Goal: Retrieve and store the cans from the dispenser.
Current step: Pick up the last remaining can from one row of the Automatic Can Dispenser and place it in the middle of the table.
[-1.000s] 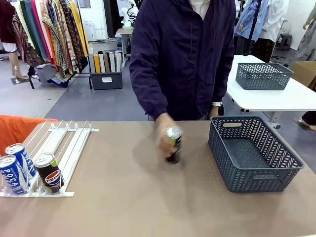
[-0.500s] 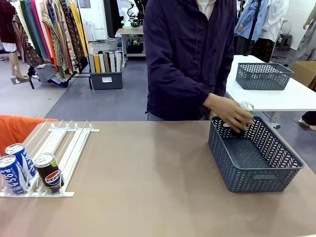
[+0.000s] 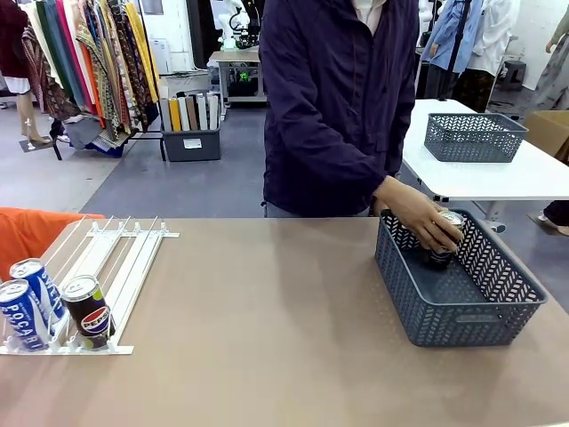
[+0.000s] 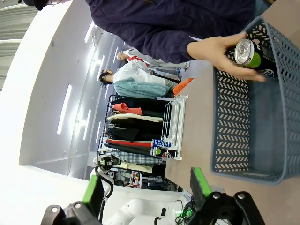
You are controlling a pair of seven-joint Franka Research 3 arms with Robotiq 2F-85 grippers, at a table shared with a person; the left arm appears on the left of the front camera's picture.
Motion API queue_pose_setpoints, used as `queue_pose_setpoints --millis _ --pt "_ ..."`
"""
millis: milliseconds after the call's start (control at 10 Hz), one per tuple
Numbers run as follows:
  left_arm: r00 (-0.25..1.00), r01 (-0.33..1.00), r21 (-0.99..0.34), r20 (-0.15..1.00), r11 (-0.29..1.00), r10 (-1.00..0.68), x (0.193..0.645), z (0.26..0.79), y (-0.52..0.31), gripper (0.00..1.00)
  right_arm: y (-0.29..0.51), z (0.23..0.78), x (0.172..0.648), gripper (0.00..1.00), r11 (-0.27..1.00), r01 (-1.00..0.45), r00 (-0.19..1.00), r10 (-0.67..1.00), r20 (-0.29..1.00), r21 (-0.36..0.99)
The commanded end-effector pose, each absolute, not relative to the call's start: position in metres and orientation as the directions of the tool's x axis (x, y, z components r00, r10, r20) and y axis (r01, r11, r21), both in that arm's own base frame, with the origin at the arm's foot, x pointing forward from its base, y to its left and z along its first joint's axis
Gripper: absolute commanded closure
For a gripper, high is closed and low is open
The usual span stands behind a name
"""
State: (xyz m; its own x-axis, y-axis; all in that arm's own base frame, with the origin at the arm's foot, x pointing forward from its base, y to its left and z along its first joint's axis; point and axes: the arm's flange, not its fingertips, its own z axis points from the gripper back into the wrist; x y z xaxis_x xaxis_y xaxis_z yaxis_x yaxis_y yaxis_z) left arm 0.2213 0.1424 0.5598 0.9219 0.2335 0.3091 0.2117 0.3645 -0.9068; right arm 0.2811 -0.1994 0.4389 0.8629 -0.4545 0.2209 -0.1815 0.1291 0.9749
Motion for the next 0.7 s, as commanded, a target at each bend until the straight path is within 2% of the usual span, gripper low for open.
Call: queue_pose_setpoints --millis 0,100,200,300,500,600 --pt "0.914 0.241 -0.905 0.333 0.350 0.231 0.223 0.561 0.142 0.00 -0.200 0.441 0.279 0.00 0.134 -0.196 0.863 -0.446 0.236 0.971" --pt "0.922 0.212 -0.907 0.309 0.364 0.234 0.221 0.560 0.142 0.00 -0.200 0.441 0.279 0.00 0.134 -0.196 0.863 -0.446 0.236 0.971" --pt "0.947 0.157 -0.853 0.272 0.498 0.168 0.221 0.558 0.121 0.00 -0.200 0.441 0.279 0.00 0.134 -0.196 0.863 -0.446 0.236 0.971" --pt "0.969 0.140 -0.762 0.236 0.632 0.070 0.219 0.560 0.095 0.00 -0.200 0.441 0.279 0.00 0.134 -0.196 0.863 -0.446 0.236 0.971" --pt "0.989 0.032 -0.510 0.139 0.859 0.046 0.235 0.551 0.051 0.00 -0.200 0.441 0.279 0.00 0.134 -0.196 0.863 -0.446 0.236 0.971" --pt "0.991 0.001 -0.425 0.119 0.905 0.054 0.250 0.545 0.031 0.00 -0.200 0.441 0.279 0.00 0.134 -0.196 0.863 -0.446 0.236 0.971"
